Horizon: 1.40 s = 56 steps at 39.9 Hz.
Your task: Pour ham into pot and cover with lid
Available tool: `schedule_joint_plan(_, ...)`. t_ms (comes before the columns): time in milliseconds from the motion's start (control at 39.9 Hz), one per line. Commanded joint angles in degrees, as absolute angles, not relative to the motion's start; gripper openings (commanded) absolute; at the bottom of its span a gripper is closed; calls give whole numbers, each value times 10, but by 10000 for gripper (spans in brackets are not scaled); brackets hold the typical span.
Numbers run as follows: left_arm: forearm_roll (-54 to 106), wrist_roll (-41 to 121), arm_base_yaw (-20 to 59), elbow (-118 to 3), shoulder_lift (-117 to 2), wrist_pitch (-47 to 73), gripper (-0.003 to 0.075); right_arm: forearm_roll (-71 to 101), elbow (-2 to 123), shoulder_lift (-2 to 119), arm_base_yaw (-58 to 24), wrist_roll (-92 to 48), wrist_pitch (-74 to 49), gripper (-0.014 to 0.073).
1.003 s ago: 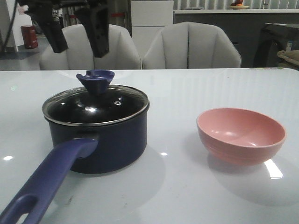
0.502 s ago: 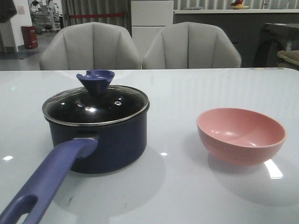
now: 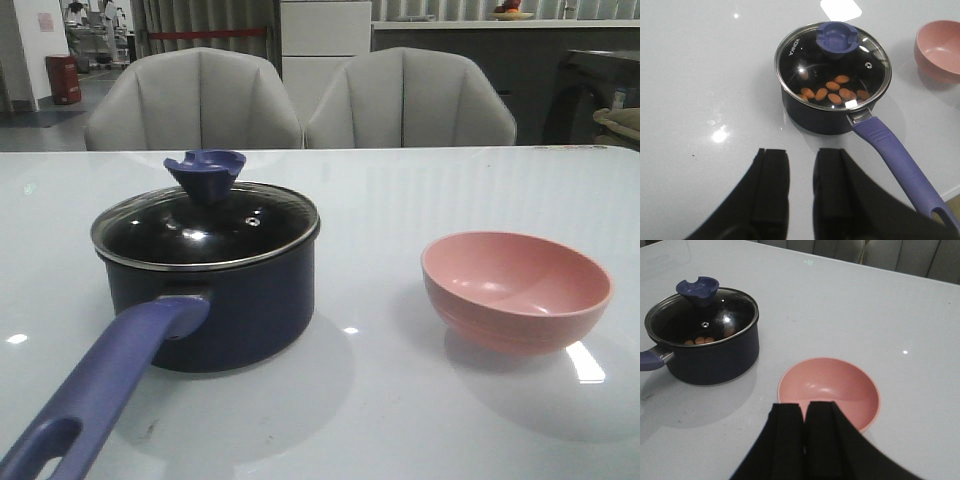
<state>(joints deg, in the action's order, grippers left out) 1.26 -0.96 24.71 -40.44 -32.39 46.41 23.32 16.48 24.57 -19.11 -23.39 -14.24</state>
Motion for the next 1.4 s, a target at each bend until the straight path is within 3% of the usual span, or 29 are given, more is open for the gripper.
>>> schedule_joint_plan(0,12,-9,246,-375,-275,389,114,239,181,248,-192,-240,-104,137)
schedule_joint_plan(276,20,-9,246,-315,-174,371,113,239,181,248,-192,-240,-104,137)
schedule_joint_plan(753,23,-9,246,-313,-168,373,113,239,181,248,-192,-240,-104,137)
schedule_joint_plan(878,17,-9,242,-297,-164,308,113,239,181,248,-192,-240,-104,137)
schedule_joint_plan(1154,-13,-9,117,-161,-67,100,113,239,181,248,-192,-240,-104,137)
schedule_joint_plan(1380,-11,-9,30,-62,5,25,113,239,181,248,-192,-240,-104,137)
